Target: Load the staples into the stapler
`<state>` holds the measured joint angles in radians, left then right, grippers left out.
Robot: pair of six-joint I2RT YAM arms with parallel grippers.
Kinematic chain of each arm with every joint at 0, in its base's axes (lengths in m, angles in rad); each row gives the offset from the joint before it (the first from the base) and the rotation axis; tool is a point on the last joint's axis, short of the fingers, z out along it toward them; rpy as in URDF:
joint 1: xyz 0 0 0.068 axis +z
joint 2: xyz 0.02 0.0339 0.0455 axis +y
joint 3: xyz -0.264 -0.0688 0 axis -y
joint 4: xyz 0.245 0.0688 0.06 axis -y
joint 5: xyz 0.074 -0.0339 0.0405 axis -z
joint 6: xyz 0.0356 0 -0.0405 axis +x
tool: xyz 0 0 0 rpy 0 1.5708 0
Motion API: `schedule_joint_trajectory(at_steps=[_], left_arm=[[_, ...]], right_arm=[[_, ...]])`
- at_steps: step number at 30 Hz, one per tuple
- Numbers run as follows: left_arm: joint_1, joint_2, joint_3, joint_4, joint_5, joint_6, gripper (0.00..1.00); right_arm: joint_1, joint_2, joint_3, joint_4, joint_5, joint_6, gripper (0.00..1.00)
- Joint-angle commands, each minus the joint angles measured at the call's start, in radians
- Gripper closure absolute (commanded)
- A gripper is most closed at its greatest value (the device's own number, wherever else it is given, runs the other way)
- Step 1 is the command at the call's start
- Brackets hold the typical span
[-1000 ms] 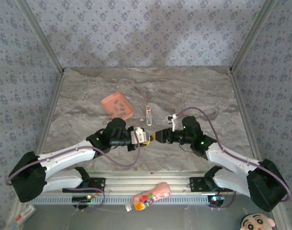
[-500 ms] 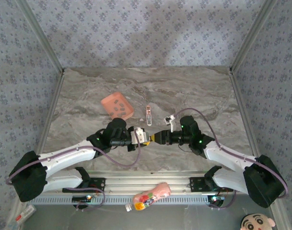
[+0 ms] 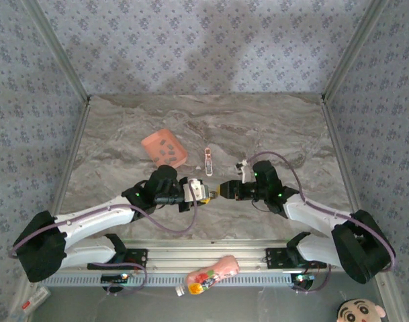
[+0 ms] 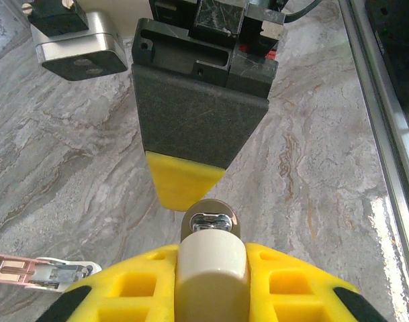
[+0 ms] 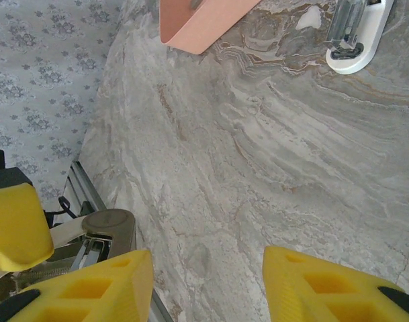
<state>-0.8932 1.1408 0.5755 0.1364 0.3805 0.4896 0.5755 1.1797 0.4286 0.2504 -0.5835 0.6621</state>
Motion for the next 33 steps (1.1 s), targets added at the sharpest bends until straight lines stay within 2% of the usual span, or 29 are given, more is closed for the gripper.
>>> schedule_joint_trajectory(at_steps=[1, 11, 33], left_arm=[[-0.008, -0.009, 0.024, 0.05, 0.024, 0.005, 0.83], [-0.007, -0.021, 0.027, 0.05, 0.019, -0.003, 0.83], [-0.008, -0.056, 0.006, 0.2, 0.019, -0.087, 0.83]], right_arm=[[0.001, 0.018, 0.001, -0.021, 0.002, -0.02, 0.52], [0.029, 0.058, 0.001, 0.008, 0.007, -0.013, 0.52], [0.122, 0.163, 0.04, 0.107, 0.083, -0.012, 0.53]])
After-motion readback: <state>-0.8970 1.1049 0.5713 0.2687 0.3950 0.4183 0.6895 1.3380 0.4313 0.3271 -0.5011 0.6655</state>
